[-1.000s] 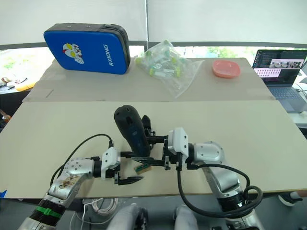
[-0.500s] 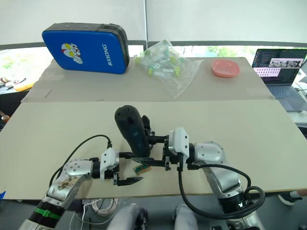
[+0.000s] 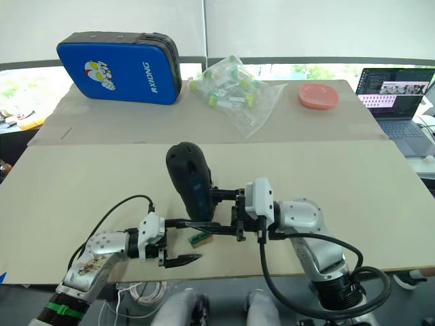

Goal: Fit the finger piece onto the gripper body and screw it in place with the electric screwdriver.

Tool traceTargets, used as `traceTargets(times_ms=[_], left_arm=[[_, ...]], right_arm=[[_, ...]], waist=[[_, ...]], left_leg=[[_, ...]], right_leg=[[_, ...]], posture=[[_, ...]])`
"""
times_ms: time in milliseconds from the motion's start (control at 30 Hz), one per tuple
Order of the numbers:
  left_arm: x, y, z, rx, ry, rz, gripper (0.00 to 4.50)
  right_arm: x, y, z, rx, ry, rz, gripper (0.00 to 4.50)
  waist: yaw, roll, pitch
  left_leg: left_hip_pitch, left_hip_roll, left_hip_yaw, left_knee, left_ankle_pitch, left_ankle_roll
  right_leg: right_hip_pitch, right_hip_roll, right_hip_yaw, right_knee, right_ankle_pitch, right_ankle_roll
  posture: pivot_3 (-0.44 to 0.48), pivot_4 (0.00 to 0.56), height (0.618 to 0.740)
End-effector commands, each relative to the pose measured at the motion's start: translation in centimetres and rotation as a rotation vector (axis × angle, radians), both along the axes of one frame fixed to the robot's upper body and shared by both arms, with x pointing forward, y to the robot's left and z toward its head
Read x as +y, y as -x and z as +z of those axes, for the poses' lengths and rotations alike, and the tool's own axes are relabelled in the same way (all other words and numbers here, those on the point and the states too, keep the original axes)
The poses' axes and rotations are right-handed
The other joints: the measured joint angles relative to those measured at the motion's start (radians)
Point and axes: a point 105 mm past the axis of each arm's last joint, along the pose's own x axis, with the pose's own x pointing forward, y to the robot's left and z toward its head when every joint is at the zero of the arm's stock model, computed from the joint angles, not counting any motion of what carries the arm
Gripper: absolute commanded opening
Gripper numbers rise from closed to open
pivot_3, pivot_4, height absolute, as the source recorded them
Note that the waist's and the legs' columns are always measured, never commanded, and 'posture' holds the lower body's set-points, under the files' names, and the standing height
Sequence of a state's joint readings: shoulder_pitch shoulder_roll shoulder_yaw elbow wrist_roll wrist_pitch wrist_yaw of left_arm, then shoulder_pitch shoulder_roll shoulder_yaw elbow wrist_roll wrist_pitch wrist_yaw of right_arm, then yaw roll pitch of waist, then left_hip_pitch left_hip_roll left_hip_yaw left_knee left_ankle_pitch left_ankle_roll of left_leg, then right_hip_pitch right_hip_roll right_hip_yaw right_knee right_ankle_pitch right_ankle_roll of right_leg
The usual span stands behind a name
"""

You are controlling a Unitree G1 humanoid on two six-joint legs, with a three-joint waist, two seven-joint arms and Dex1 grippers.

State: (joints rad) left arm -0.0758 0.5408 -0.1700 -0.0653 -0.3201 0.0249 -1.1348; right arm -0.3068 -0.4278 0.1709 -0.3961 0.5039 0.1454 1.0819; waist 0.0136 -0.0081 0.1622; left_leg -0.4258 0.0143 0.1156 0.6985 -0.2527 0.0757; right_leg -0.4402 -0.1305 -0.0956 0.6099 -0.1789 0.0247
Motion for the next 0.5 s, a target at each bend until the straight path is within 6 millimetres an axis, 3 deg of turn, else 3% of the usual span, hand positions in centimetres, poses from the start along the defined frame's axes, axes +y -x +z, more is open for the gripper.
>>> traceTargets(times_ms=[33,500], left_arm=[[0.6,0.0,2.1,-0.061,0.031,-0.005,4.5],[3.2,-0.1,7.7,-0.033,0.112,0.015,4.5]], right_arm=[[-0.5,0.8,2.9,-0.07,-0.071,0.019,1.97],[-2.8,0.9,7.0,-0.052,-0.119,-0.003,1.97]], waist=[[0.0,0.0,0.0],[0.0,0.0,0.001]], left_leg=[[0.0,0.0,0.0,0.0,0.0,0.0],[0.0,0.0,0.0,-0.001,0.0,0.0]], right_leg=[[0.0,0.0,0.0,0.0,0.0,0.0],[0.0,0.0,0.0,-0.001,0.0,0.0]], posture=[[0.0,0.15,0.74],[0.0,0.15,0.74]])
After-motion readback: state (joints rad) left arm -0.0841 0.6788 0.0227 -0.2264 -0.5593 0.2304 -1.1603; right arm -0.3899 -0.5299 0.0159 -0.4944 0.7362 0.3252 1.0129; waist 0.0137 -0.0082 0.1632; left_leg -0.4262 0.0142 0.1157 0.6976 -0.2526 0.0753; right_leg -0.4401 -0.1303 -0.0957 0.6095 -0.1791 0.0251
